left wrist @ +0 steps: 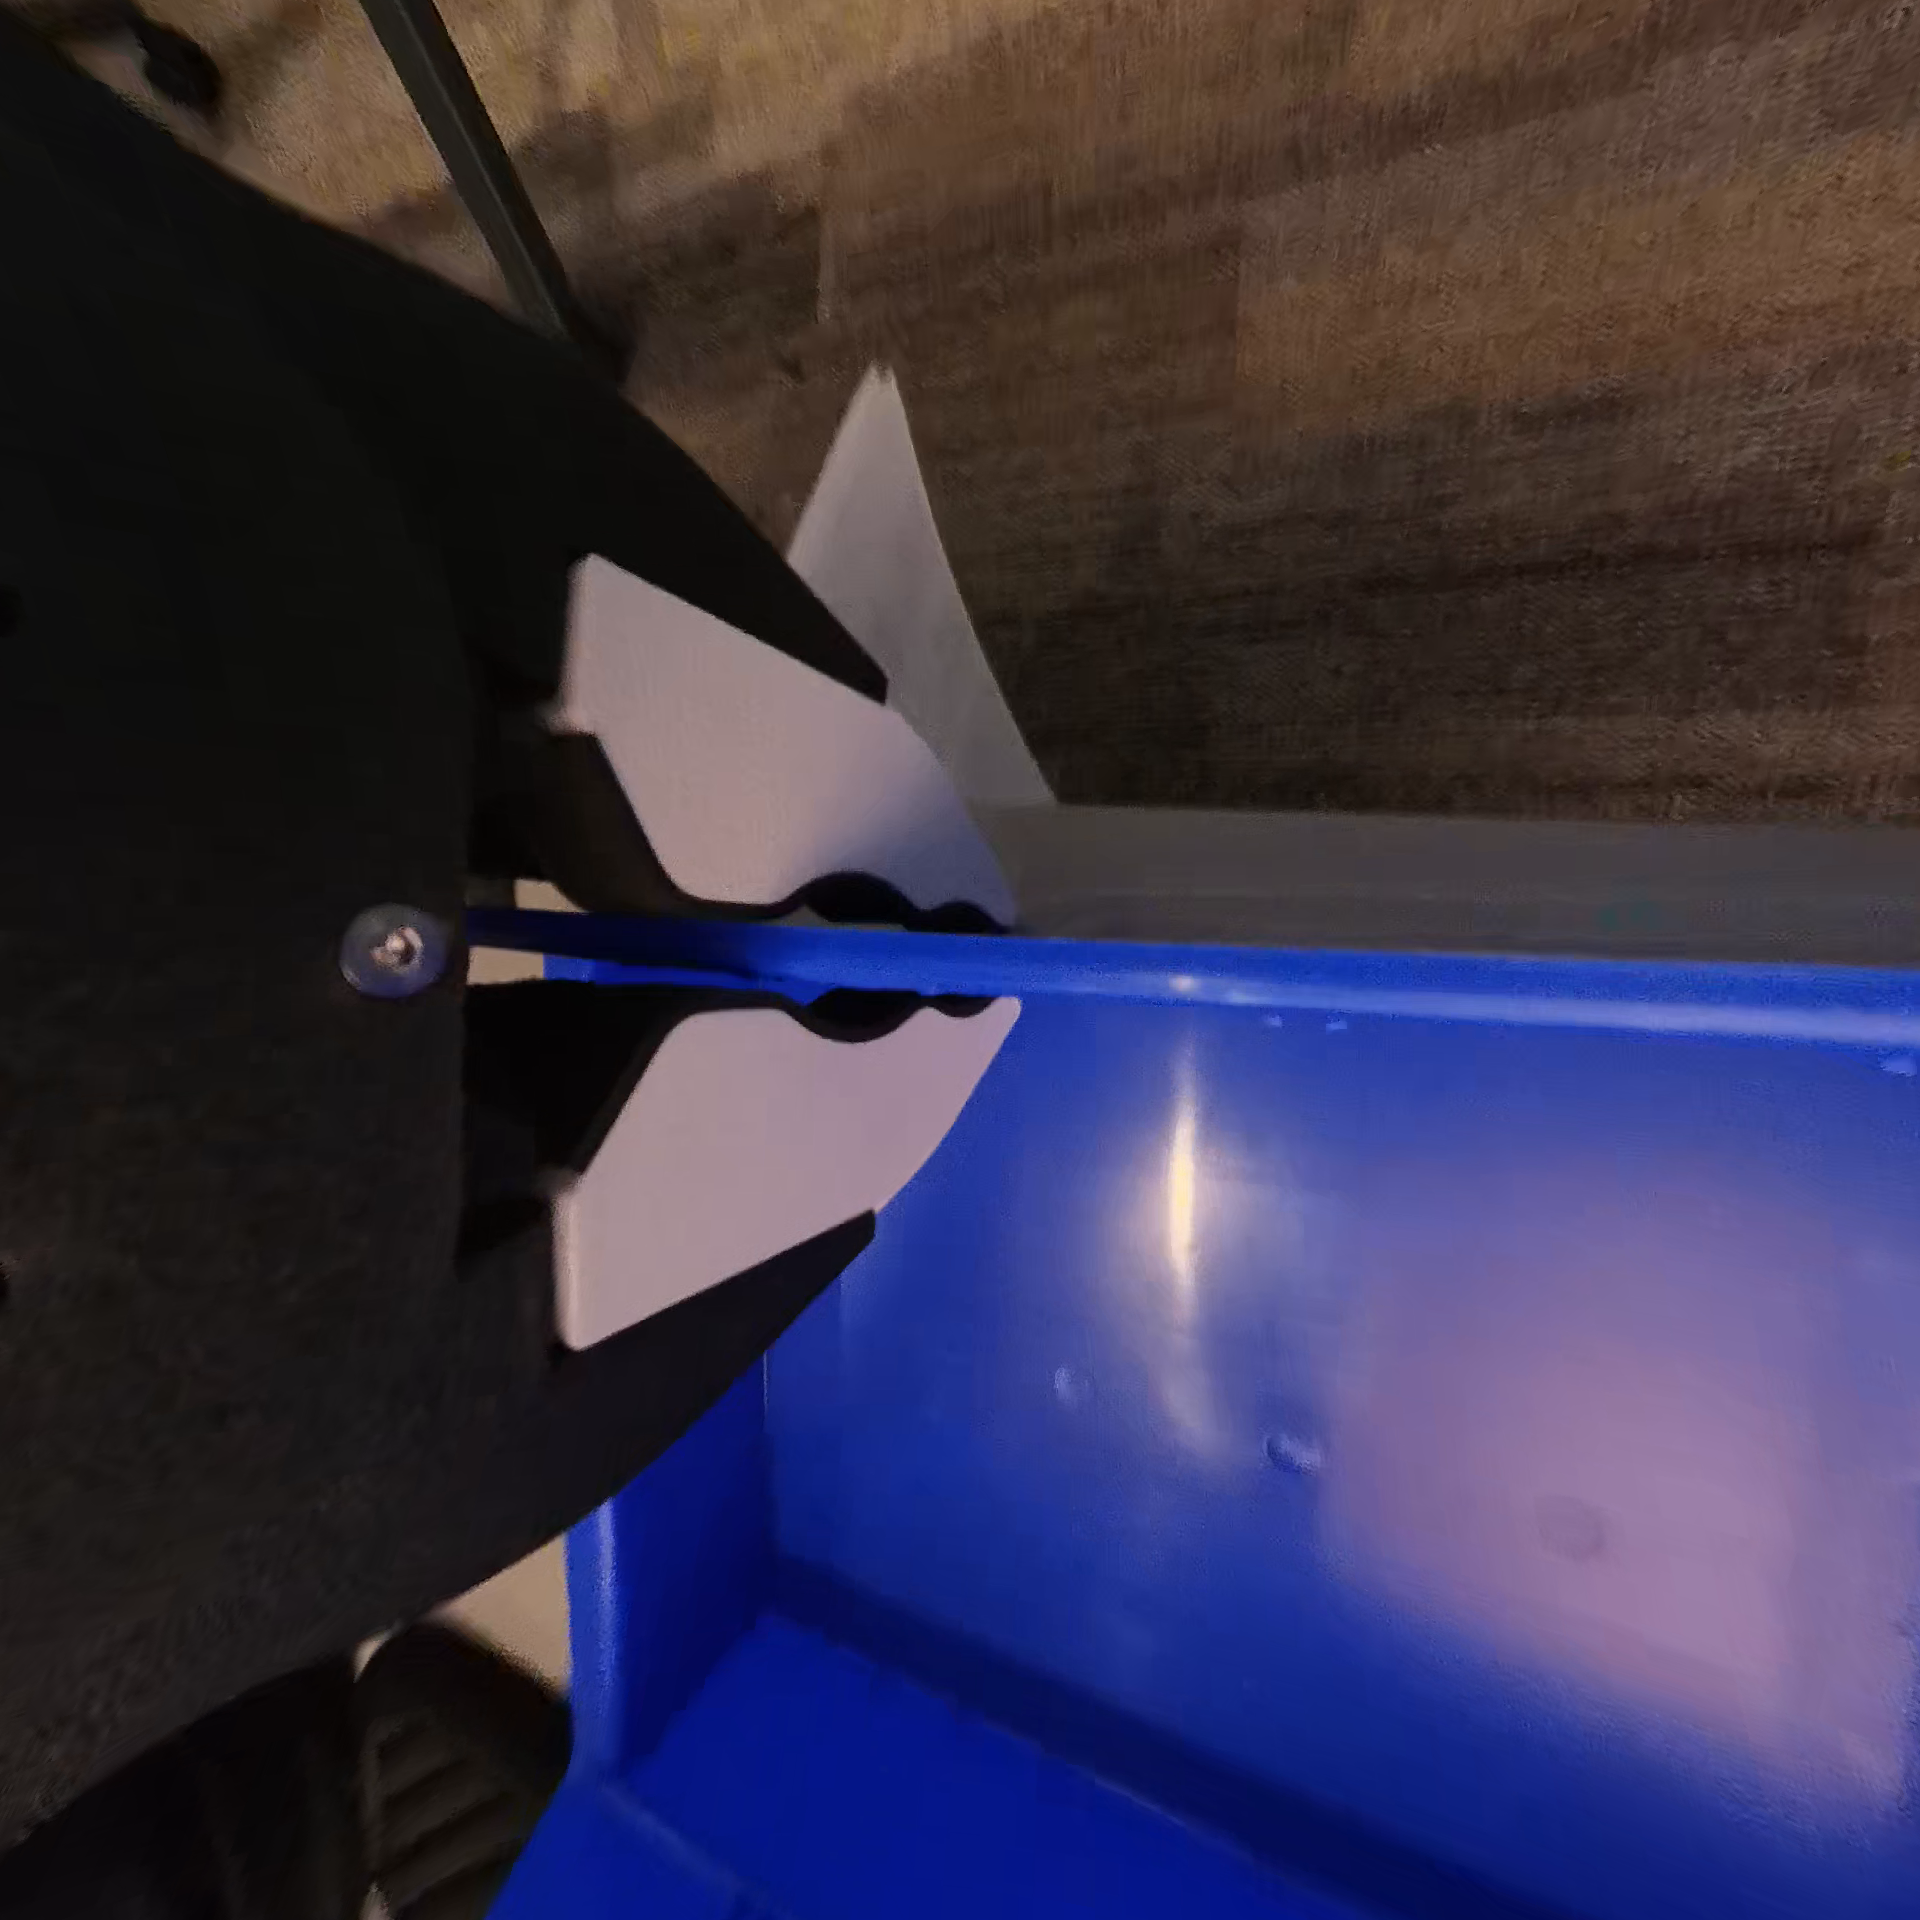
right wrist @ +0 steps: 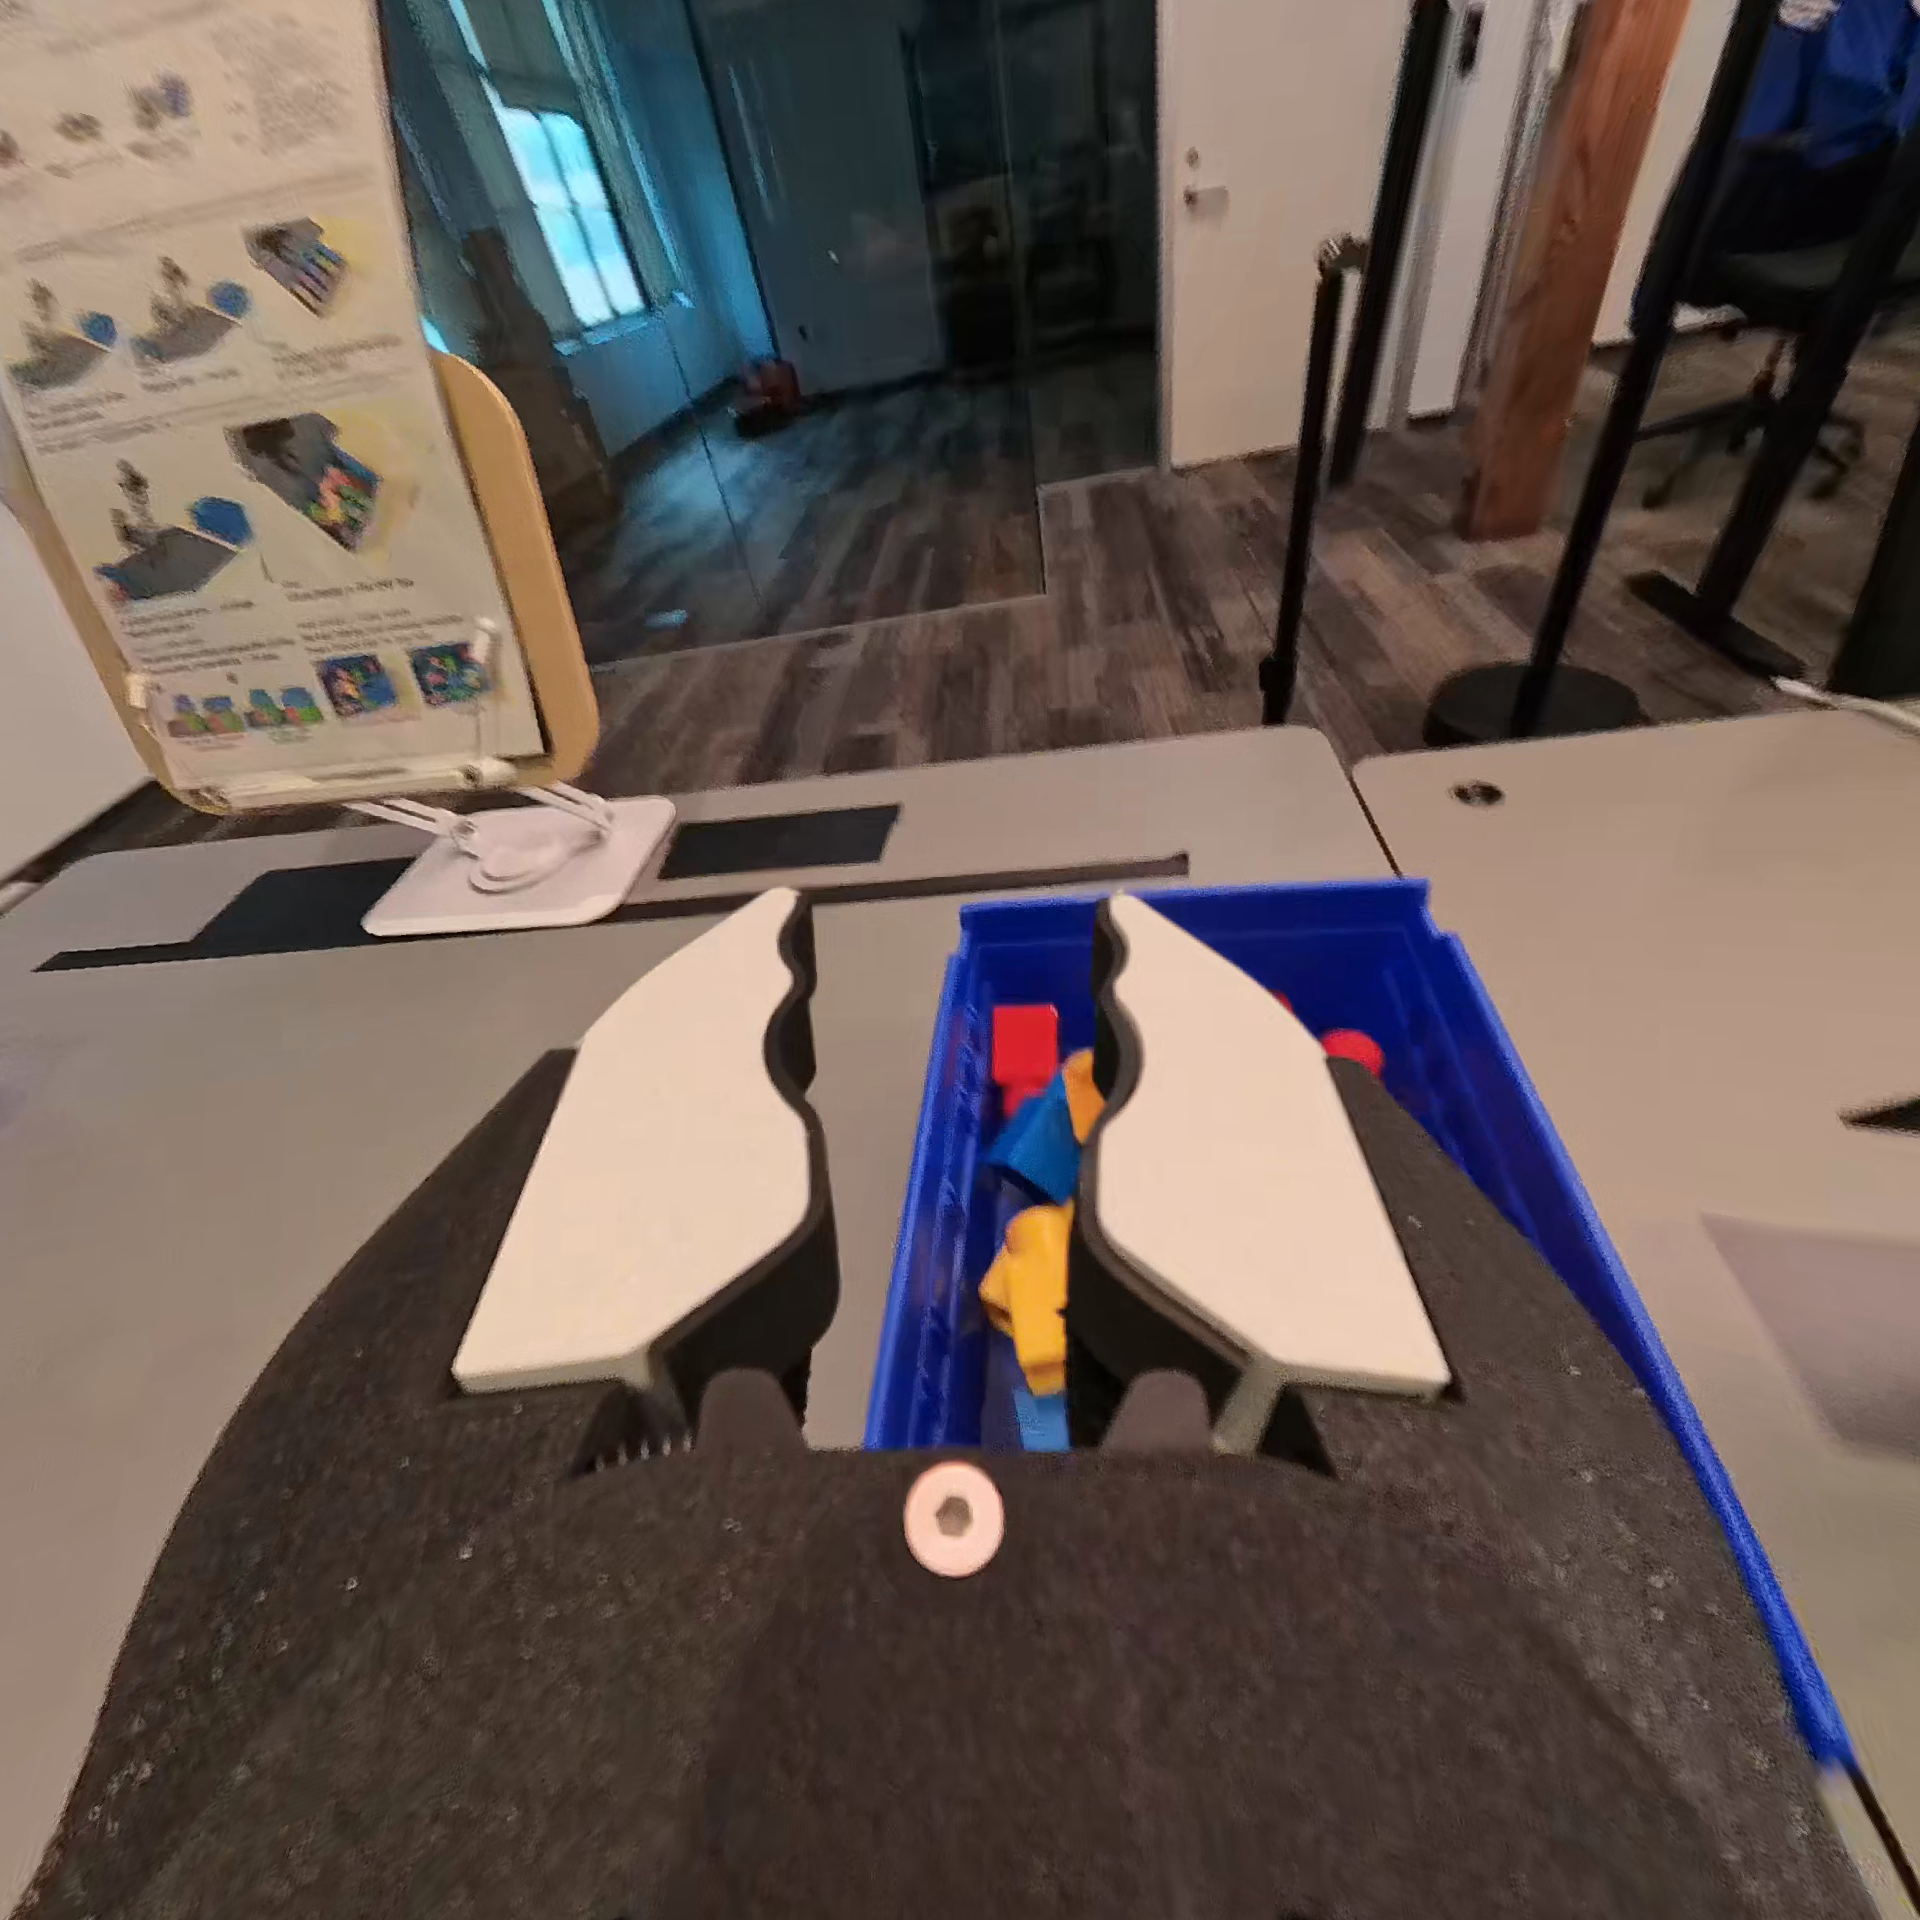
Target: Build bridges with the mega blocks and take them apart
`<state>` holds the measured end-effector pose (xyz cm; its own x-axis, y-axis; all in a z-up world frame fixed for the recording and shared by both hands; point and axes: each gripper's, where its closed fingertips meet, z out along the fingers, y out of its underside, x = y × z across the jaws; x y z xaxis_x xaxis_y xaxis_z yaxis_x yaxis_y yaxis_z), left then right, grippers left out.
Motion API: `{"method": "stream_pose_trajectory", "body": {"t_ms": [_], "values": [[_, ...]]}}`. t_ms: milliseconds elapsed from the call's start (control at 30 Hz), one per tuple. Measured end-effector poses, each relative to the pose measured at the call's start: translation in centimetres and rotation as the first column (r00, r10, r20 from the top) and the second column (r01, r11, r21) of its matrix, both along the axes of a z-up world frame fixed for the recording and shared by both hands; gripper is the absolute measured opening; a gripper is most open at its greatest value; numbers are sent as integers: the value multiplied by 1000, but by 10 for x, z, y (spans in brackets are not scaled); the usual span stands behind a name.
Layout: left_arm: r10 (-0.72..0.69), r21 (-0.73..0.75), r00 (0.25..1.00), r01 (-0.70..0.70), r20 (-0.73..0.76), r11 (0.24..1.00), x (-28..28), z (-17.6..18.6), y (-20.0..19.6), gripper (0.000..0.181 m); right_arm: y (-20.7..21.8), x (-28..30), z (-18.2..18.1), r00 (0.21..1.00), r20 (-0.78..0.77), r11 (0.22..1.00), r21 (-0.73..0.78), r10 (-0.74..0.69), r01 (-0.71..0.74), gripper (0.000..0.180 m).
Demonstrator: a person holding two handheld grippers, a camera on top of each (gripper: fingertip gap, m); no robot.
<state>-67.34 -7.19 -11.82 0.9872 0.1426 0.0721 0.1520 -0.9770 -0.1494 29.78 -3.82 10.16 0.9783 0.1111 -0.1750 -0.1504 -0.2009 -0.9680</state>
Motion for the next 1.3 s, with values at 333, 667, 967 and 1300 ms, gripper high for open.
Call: {"method": "stream_pose_trajectory", "body": {"t_ms": [333,667,967,1300], "values": [[-57,-6,996,58,64,998,49,0,7,5,5,123,-92,976,209,808,-584,53,81,42],[-78,-7,994,79,73,997,143,-1,30,5,16,162,-169,963,209,546,-834,171,84,34],[-136,-11,988,137,78,991,229,-3,54,5,18,175,-207,932,259,364,-918,253,156,44],[-112,-12,988,114,108,993,339,-4,53,5,18,156,-239,965,101,283,-959,244,29,14]]}}
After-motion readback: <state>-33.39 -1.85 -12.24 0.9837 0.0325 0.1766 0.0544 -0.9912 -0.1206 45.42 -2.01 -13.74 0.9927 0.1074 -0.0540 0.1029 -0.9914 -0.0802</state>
